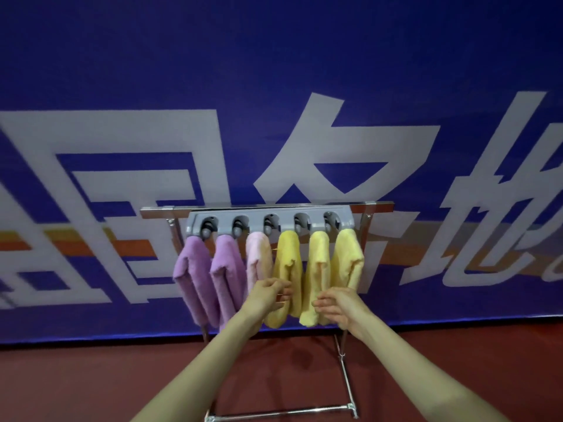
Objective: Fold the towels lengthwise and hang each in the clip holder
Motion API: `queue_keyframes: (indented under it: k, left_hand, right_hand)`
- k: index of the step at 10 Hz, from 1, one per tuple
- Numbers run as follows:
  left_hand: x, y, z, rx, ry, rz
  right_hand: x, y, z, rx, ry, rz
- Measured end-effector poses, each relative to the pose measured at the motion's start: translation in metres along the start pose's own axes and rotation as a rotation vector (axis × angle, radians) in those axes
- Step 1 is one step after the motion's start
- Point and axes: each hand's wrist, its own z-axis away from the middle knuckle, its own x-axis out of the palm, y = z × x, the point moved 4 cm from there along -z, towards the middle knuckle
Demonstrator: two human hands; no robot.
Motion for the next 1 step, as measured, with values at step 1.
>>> queue_keyframes:
  k: [1]
  left_hand:
    - [-0.0388, -0.0002, 0.0252, -0.005, 0.017, 0.004]
  right_hand:
    - [0.0400, -0.0019, 0.0236, -0.024, -0.068, -0.021]
